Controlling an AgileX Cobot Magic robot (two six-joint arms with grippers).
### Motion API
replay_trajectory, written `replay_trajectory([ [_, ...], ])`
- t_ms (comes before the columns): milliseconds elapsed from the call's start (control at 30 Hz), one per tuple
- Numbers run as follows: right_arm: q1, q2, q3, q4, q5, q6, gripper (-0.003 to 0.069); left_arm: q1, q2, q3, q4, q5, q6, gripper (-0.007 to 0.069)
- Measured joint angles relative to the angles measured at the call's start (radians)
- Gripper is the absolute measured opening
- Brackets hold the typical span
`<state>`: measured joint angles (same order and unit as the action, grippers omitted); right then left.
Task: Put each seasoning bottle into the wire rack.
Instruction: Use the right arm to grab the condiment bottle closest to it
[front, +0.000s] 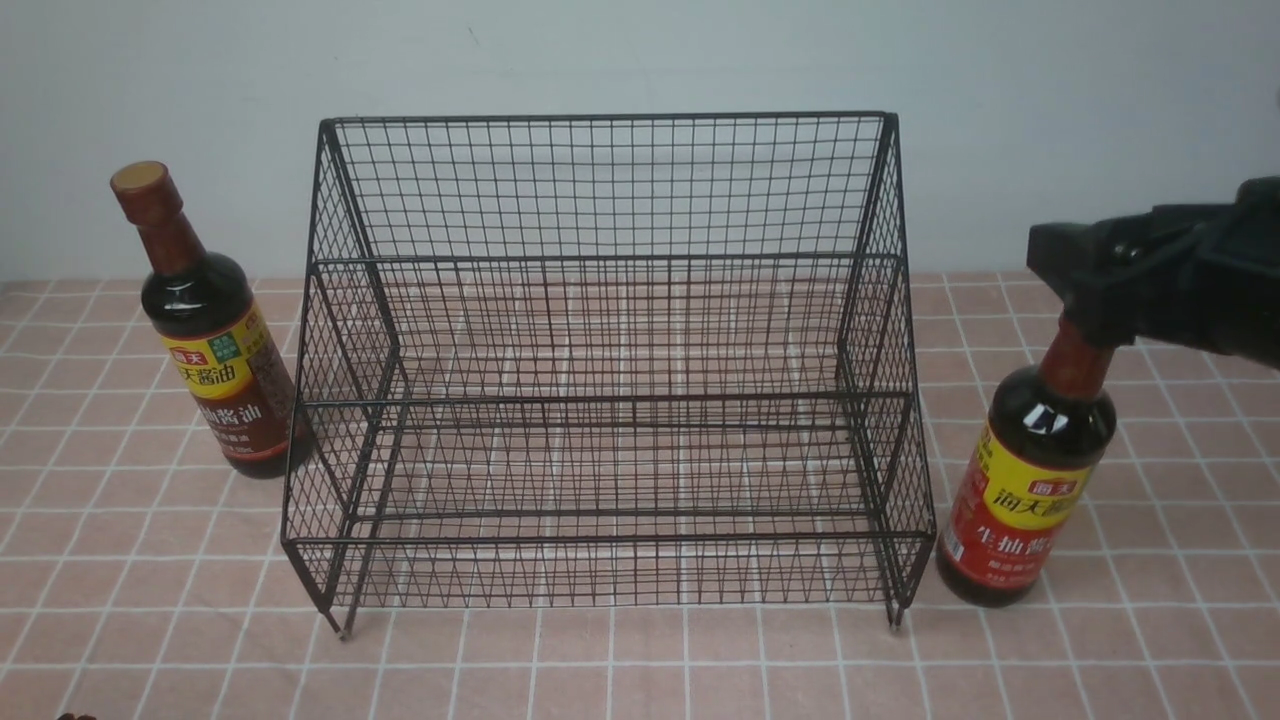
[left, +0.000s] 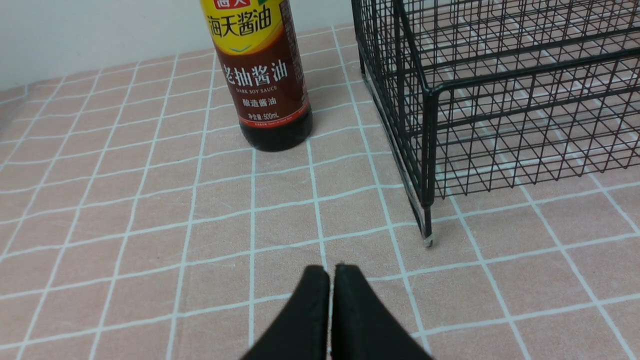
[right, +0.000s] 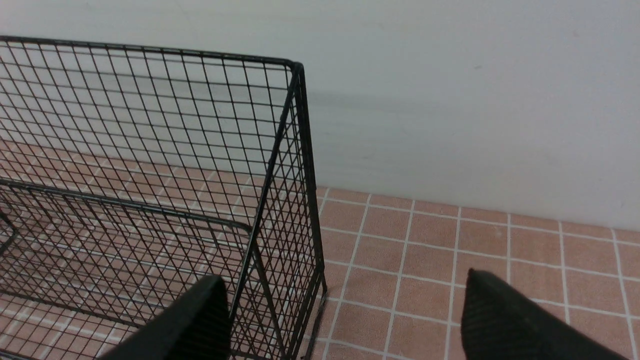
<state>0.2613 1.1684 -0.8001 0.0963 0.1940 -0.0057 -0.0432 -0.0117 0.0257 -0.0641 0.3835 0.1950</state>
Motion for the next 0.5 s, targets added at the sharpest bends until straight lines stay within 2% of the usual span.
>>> replay_trajectory([
  [400,0.0,0.095,-0.002,0.0,0.054,-0.003,0.0563,0.0,0.0,0.0,0.0,0.0,0.0,-0.0007],
  [500,0.0,0.109,-0.002,-0.001,0.062,-0.007,0.0511,0.0,0.0,0.0,0.0,0.0,0.0,-0.0007],
])
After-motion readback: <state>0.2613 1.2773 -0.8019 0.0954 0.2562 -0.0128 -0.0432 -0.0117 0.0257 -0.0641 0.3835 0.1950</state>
